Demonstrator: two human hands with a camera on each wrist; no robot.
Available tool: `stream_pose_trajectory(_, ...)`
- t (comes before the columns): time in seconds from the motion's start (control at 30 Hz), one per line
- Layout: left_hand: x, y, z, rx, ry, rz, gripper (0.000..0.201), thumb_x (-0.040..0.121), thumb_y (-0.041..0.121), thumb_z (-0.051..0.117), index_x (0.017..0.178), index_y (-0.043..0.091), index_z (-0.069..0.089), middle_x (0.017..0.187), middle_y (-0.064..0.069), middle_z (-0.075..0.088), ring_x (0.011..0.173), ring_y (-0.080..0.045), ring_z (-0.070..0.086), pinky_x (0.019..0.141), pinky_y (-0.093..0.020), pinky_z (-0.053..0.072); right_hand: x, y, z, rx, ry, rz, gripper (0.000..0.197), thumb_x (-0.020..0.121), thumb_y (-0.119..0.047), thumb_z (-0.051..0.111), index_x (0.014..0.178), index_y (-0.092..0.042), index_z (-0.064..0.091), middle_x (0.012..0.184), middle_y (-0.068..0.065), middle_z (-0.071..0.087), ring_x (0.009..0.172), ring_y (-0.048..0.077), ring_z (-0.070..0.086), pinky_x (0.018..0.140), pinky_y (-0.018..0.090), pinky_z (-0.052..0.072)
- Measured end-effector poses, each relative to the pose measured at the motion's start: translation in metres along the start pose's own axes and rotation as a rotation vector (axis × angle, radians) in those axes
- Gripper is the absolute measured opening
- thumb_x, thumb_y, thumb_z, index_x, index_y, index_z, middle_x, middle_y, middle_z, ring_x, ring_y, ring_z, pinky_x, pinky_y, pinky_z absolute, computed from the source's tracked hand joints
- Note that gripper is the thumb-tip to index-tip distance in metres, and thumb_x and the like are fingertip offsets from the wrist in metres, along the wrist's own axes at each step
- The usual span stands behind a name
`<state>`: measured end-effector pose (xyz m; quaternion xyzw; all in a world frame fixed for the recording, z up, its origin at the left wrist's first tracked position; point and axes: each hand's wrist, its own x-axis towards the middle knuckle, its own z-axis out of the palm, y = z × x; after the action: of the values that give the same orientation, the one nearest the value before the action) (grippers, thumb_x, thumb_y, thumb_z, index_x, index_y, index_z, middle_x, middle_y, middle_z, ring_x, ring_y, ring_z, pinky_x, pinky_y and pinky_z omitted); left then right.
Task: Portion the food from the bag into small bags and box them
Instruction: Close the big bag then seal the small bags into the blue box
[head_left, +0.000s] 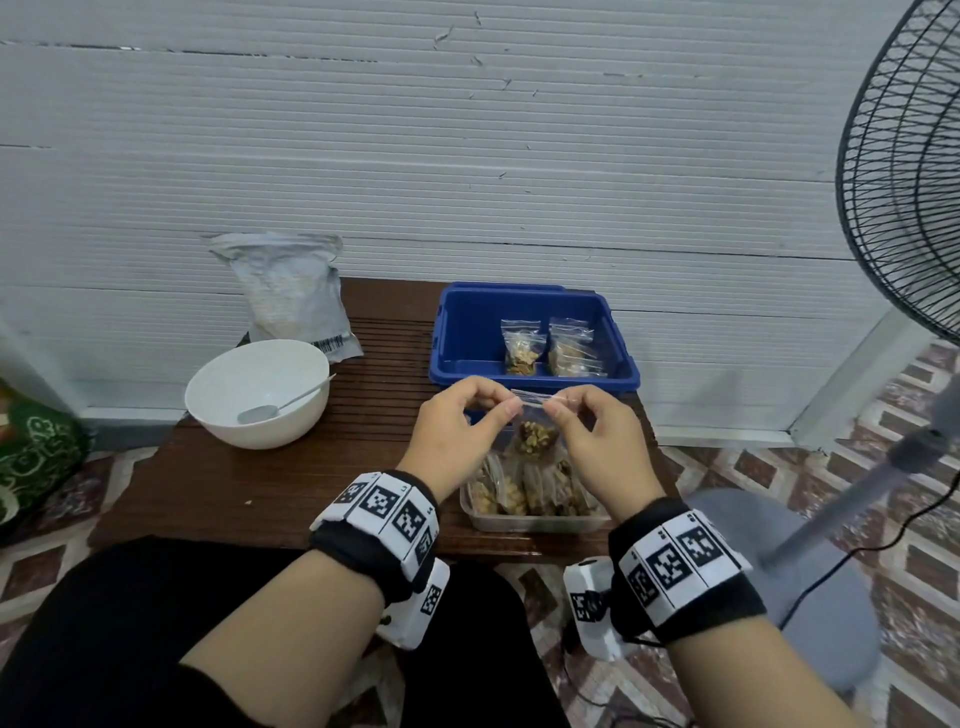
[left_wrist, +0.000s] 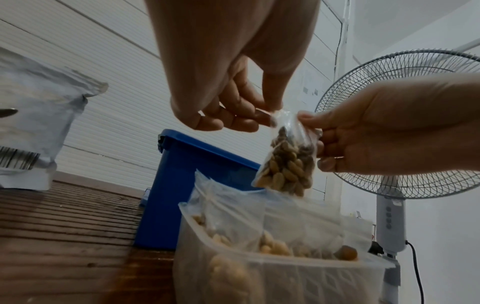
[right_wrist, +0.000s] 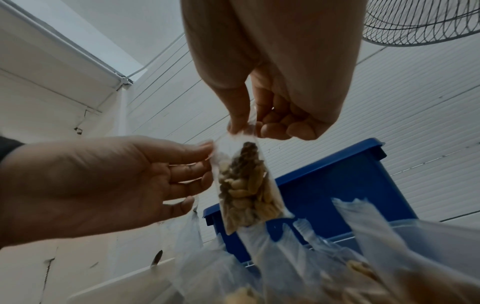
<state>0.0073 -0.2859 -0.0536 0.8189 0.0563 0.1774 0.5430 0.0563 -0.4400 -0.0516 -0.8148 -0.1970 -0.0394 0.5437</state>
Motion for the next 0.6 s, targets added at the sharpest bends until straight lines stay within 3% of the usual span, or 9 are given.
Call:
stream_pose_trajectory(0.17, 0.001, 0.001, -0.003, 0.002, -0.011, 0.010, 0.006, 0.088, 0.015, 0.066, 0.084, 0.019, 0.068, 0.082, 0.008, 0.067, 0.076, 0.006, 0.058, 0.071, -0.006, 0.041, -0.002, -0.003, -0.002, 0.065, -0.053, 0.009, 0.006, 0.088, -0.018, 0.066, 0.083, -0.020, 0.067, 0.081, -0.008, 0.067, 0.074, -0.006, 0.058, 0.067, 0.005, 0.041)
stream_pose_trajectory(0.33, 0.000, 0.001, -0.004, -0.005, -0.034, 0.027, 0.006, 0.088, 0.016, 0.067, 0.083, 0.019, 0.068, 0.082, 0.007, 0.069, 0.079, 0.001, 0.061, 0.074, -0.007, 0.043, 0.004, -0.003, -0.002, -0.126, -0.054, -0.106, 0.007, 0.088, -0.014, 0.064, 0.081, -0.015, 0.066, 0.079, -0.005, 0.063, 0.076, 0.004, 0.055, 0.068, 0.009, 0.039)
stream_pose_trajectory(0.6, 0.012, 0.005, -0.020, -0.043, -0.004, 0.045, 0.002, 0.086, 0.019, 0.069, 0.086, 0.017, 0.070, 0.083, 0.009, 0.069, 0.074, 0.006, 0.059, 0.067, -0.008, 0.043, 0.030, -0.028, -0.013, -0.294, -0.297, -0.164, 0.009, 0.092, -0.013, 0.059, 0.085, -0.013, 0.065, 0.079, -0.008, 0.063, 0.074, -0.002, 0.055, 0.067, 0.010, 0.039)
